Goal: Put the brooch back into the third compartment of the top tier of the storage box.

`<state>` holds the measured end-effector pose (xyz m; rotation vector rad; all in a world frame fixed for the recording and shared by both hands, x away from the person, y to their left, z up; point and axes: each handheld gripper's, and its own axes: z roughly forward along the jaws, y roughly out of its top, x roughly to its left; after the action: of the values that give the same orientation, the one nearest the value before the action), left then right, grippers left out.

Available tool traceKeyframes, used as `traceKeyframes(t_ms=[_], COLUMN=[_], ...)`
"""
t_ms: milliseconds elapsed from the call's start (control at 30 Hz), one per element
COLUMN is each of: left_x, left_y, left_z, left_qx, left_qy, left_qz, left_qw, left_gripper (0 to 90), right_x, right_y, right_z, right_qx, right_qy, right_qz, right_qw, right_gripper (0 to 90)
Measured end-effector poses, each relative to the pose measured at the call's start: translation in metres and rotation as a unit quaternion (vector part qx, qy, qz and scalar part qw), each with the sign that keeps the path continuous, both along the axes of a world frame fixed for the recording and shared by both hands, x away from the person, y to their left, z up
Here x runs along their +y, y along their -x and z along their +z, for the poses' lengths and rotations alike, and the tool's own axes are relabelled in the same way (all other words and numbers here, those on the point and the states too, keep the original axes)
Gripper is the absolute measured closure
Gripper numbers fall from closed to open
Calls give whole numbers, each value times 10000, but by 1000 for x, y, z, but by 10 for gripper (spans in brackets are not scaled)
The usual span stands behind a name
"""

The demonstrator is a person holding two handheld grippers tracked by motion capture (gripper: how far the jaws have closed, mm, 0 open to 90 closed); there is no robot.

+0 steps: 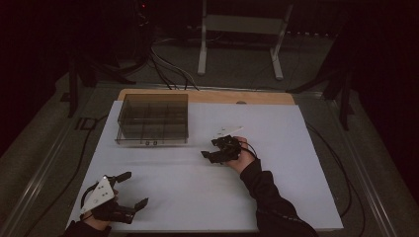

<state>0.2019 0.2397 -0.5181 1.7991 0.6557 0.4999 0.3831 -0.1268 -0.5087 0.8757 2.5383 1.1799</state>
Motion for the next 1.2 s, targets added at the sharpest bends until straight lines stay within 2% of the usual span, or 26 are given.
traceKeyframes(t_ms=[233,667,867,1100,1200], left_x=[1,0,1,1,1], left_y=[0,0,0,0,0], left_z=[0,0,0,0,0], left_qx=[6,8,2,12,29], left_qy=[12,2,26,3,2], left_qz=[25,9,21,27,31], left_qw=[10000,10000,10000,10000,10000], left_gripper=[6,6,6,6,6], right_x=[-1,2,6,6,6], right_y=[1,-2,-1,-2,-2], right_z=[-5,-14,-19,-18,-17], right_qx=[210,354,330,256,264], right_qy=[91,347,589,729,751], right_qz=[87,106,138,187,210], right_qw=[9997,9987,9976,9968,9966], right_gripper=[516,651,708,824,844])
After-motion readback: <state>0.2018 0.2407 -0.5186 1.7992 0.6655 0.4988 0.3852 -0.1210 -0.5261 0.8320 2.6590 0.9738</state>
